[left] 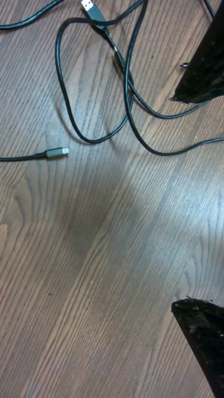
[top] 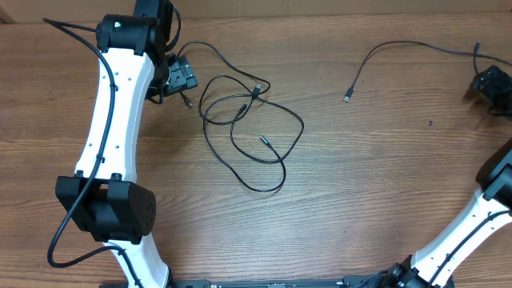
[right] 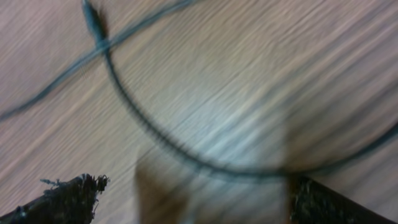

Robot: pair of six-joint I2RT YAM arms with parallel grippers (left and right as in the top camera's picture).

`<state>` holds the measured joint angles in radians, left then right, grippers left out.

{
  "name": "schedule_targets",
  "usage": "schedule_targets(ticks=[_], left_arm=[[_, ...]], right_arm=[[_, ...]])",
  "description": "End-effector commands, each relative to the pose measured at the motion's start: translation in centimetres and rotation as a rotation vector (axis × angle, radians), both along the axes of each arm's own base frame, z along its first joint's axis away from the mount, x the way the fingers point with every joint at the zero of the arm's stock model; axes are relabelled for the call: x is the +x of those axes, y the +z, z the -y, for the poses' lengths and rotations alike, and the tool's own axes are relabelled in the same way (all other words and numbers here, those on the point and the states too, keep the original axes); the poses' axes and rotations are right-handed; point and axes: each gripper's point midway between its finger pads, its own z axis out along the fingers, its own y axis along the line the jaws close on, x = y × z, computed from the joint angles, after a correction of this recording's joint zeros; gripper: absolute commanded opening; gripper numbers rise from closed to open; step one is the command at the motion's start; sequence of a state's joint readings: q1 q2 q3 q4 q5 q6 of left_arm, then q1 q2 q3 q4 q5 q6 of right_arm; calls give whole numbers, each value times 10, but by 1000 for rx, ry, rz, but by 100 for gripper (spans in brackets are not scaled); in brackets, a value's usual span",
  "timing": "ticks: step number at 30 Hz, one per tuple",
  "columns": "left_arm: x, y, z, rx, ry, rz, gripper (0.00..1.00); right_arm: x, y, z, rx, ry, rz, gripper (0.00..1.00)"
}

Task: Untangle cables

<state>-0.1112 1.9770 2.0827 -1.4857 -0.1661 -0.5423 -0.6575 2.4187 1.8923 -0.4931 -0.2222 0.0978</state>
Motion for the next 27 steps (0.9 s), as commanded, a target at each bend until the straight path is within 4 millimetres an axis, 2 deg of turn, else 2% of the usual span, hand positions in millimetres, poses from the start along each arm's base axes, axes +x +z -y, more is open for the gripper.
schedule_targets(ticks=[1, 5, 7, 8, 9, 11, 12, 13, 14, 19, 20, 23, 24, 25, 27], left_arm=[[0, 4, 0, 19, -21, 10, 100], [0, 4, 0, 19, -21, 10, 100], [0, 4, 0, 19, -21, 11, 100], [0, 4, 0, 19, -21, 10, 100], [0, 4, 0, 19, -21, 10, 100], [0, 4, 0, 19, -21, 10, 100], [0, 4, 0, 19, -21, 10, 100], [0, 4, 0, 19, -21, 10, 100], [0, 4, 0, 19, -21, 10, 100], [0, 4, 0, 19, -21, 10, 100], [0, 4, 0, 19, -21, 10, 100], [0, 4, 0, 19, -21, 10, 100], [0, 4, 0, 19, -21, 10, 100], [0, 4, 0, 19, -21, 10, 100], [0, 4, 0, 19, -21, 10, 100]], right_arm=[[6, 73, -13, -31, 56, 69, 100], [-8, 143, -28, -61, 74, 115, 100], [-13, 181, -54, -73, 166, 152, 100], [-15, 191, -65, -70, 197, 162, 100], [-19, 206, -84, -63, 247, 168, 100], [-25, 220, -118, -41, 301, 152, 100], [-26, 222, -127, -34, 315, 146, 100], [-26, 223, -151, -12, 355, 124, 100], [-26, 222, -163, -1, 374, 112, 100], [-25, 204, -269, 124, 577, 13, 100], [-24, 204, -283, 131, 609, 13, 100], [-20, 207, -358, 178, 729, 18, 100], [-19, 207, -368, 188, 736, 17, 100], [-19, 208, -396, 220, 748, 12, 100], [-19, 207, -430, 256, 766, 7, 100]])
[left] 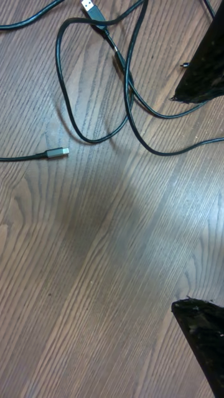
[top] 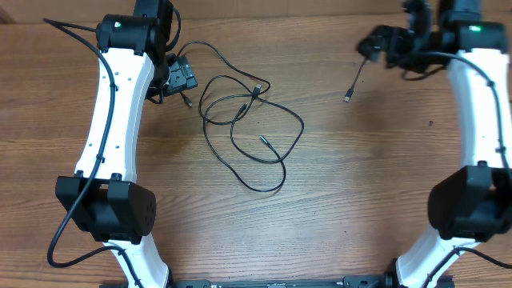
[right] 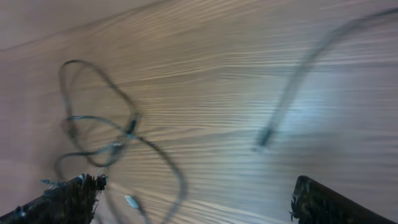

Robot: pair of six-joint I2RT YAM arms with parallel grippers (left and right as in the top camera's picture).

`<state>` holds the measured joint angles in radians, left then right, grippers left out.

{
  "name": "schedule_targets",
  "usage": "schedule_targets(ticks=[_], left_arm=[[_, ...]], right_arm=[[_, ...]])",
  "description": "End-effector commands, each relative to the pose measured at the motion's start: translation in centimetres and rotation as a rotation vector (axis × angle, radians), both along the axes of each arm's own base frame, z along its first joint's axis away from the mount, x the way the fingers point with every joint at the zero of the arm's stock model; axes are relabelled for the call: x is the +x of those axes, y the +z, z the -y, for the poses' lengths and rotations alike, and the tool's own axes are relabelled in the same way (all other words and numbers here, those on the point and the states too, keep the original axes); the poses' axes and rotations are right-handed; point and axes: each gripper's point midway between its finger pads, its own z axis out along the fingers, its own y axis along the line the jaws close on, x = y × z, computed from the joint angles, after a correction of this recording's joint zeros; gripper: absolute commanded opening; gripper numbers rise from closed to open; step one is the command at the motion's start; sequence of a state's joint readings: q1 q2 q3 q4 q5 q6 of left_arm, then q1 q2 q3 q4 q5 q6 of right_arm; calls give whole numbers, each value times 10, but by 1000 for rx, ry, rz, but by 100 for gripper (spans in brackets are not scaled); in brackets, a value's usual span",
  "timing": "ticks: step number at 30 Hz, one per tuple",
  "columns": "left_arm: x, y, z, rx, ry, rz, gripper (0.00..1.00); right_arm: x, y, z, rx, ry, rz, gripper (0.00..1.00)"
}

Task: Untangle cables
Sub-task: 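Bring the right gripper back to the remaining cable pile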

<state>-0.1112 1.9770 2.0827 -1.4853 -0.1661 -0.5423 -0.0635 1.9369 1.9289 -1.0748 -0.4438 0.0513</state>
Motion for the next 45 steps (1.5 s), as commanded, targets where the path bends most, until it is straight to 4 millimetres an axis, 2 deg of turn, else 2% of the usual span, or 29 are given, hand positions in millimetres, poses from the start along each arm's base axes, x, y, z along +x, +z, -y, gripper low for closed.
schedule_targets(ticks=[1, 4, 9, 14, 15, 18, 20, 21, 22, 23, 24, 28, 31, 32, 33, 34, 35, 36, 37, 38, 41, 43, 45], left_arm=[[0, 4, 0, 19, -21, 10, 100], [0, 4, 0, 19, -21, 10, 100], [0, 4, 0, 19, -22, 10, 100], [0, 4, 0, 19, -22, 10, 100], [0, 4, 0, 19, -22, 10, 100], [0, 4, 0, 19, -22, 10, 100], [0, 4, 0, 19, -22, 10, 99], [0, 4, 0, 19, -22, 10, 100], [0, 4, 0, 19, -22, 10, 100], [0, 4, 0, 19, -22, 10, 100], [0, 4, 0, 19, -22, 10, 100], [0, 4, 0, 19, -22, 10, 100], [0, 4, 0, 19, -22, 10, 100], [0, 4, 0, 19, -22, 10, 100], [0, 4, 0, 19, -22, 10, 100], [0, 4, 0, 19, -22, 10, 100], [0, 4, 0, 19, -22, 10, 100], [0, 4, 0, 19, -22, 10, 100], [0, 4, 0, 19, -22, 10, 100], [0, 4, 0, 19, -22, 10, 100], [0, 4, 0, 19, -22, 10, 100], [0, 4, 0, 19, -22, 10, 100], [0, 4, 0, 19, -22, 10, 100]], right_arm=[[-4, 1, -64, 86, 20, -47, 100], [-7, -16, -101, 121, -61, -150, 100], [-12, -66, -171, 167, -75, -295, 100], [-21, -103, -211, 170, -72, -381, 100], [-22, -116, -228, 174, -62, -395, 100], [-24, -133, -247, 182, -61, -413, 100], [-25, -146, -259, 183, -48, -417, 72], [-25, -146, -261, 183, -46, -417, 62], [-26, -152, -263, 178, -43, -424, 46], [-27, -153, -264, 176, -40, -426, 40], [-28, -157, -263, 160, -48, -428, 24], [-27, -162, -258, 129, -67, -419, 4], [-28, -163, -257, 124, -69, -421, 4], [-28, -164, -257, 121, -71, -419, 19], [-27, -164, -256, 115, -75, -414, 39], [-26, -164, -256, 114, -77, -412, 50], [-27, -164, -256, 115, -76, -415, 54], [-28, -164, -257, 121, -71, -419, 62], [-30, -163, -260, 135, -60, -428, 76], [-33, -161, -264, 157, -42, -444, 80], [-43, -155, -275, 221, 8, -495, 83], [-46, -152, -278, 241, 23, -506, 72], [-43, -151, -279, 253, 7, -506, 70]])
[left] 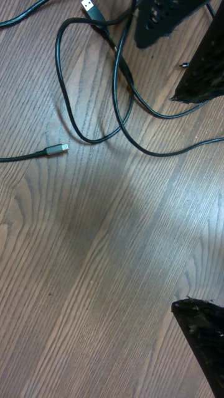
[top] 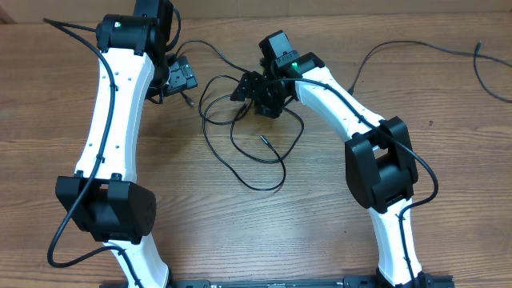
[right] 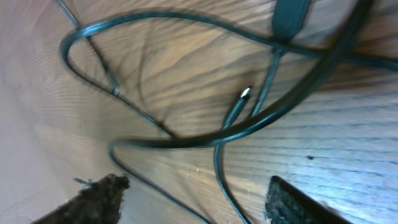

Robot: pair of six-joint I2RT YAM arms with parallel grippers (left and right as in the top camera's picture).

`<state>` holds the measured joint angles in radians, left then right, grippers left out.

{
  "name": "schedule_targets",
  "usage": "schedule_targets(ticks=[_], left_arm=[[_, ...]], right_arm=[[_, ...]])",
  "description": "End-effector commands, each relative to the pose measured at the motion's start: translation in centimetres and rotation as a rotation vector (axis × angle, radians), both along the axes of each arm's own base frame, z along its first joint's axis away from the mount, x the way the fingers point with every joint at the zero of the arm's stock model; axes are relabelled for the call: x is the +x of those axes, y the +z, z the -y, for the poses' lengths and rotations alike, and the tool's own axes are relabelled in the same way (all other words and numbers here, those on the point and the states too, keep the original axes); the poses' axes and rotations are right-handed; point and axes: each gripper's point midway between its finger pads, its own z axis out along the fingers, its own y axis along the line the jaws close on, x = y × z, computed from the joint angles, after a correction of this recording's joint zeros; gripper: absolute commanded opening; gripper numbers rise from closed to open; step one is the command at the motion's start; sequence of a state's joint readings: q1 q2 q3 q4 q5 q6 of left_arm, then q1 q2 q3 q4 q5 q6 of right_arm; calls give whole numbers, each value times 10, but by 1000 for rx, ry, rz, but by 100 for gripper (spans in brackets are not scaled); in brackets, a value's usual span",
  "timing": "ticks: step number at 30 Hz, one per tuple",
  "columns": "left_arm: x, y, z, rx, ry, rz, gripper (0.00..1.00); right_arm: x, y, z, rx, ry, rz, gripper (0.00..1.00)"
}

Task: Untangle cables
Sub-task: 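Bring the right gripper back to the remaining cable pile, then close the right gripper on a black cable in the center pile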

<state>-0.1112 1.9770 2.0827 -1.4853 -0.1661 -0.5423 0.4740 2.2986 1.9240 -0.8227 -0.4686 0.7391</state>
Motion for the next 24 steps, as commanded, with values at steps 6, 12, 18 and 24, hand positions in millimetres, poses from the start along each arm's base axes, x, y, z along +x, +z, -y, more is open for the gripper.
schedule_targets(ticks=[6, 12, 18, 24], left_arm=[[0, 4, 0, 19, -22, 10, 100], [0, 4, 0, 19, -22, 10, 100], [0, 4, 0, 19, -22, 10, 100], [0, 4, 0, 19, -22, 10, 100]], right_arm=[[10, 9, -15, 89, -40, 6, 100], [26, 10, -12, 71, -141, 29, 100], [31, -17, 34, -133, -545, -93, 97], [35, -17, 33, -171, -569, -34, 75]])
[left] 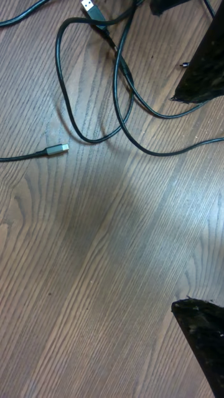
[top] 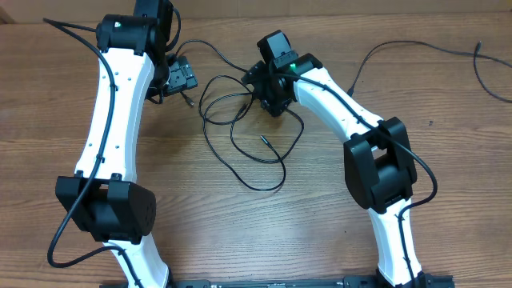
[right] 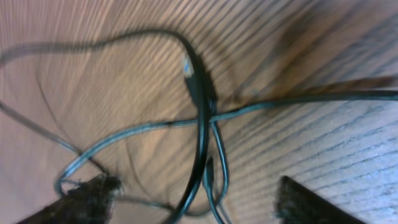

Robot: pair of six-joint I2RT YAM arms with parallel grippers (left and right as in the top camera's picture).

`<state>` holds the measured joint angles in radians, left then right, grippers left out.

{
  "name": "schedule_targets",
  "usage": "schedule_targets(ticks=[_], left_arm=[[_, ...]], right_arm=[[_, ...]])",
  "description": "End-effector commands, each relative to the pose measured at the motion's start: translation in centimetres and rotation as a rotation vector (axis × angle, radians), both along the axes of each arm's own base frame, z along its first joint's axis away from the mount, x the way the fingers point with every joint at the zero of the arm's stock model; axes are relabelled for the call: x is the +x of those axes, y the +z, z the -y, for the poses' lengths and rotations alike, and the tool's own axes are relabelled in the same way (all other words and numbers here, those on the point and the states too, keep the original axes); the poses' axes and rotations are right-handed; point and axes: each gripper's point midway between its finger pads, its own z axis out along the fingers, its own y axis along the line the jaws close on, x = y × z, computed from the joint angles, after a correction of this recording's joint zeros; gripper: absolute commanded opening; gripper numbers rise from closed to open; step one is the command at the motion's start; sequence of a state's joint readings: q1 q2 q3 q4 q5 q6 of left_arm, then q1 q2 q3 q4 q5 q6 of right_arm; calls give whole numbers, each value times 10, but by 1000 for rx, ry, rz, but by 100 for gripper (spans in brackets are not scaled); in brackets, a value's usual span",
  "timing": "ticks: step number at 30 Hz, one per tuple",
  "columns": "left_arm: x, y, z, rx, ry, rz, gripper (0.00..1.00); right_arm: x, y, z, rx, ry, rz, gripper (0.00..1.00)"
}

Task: Untangle cables
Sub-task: 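Close the right gripper on a black cable in the center pile, then pull the grasped cable up and to the right with the right gripper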

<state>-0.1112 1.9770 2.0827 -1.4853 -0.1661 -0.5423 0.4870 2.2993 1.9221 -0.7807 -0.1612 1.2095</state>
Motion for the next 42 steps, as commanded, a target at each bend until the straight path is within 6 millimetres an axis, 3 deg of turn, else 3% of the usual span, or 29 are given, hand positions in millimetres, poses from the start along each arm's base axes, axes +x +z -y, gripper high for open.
schedule_targets(ticks=[1, 8, 14, 17, 22, 25, 27, 31, 36, 38, 39, 42], left_arm=[[0, 4, 0, 19, -22, 10, 100], [0, 4, 0, 19, -22, 10, 100], [0, 4, 0, 19, -22, 10, 100], [0, 4, 0, 19, -22, 10, 100], [0, 4, 0, 19, -22, 10, 100], [0, 4, 0, 19, -22, 10, 100], [0, 4, 0, 19, -23, 10, 100], [0, 4, 0, 19, -23, 10, 100], [0, 4, 0, 19, -22, 10, 100], [0, 4, 0, 19, -23, 10, 100], [0, 4, 0, 19, -23, 10, 100], [0, 4, 0, 19, -22, 10, 100]], right_arm=[[1, -5, 0, -61, -42, 28, 74], [-6, -5, -14, -92, -24, 56, 69], [-12, -5, -24, -114, -22, 72, 21], [-10, -5, -20, -130, -30, 80, 4], [-9, -4, -7, -148, -51, 63, 4], [-11, 14, 8, -174, -16, 71, 4], [-9, 40, 13, -190, 56, 135, 4], [-10, 109, 21, -208, 125, 293, 4], [-28, 235, 42, -149, 90, 548, 4], [-44, 287, 54, -108, 56, 653, 4], [-58, 323, 63, -70, 38, 724, 4], [-85, 383, 81, -21, 16, 869, 4]])
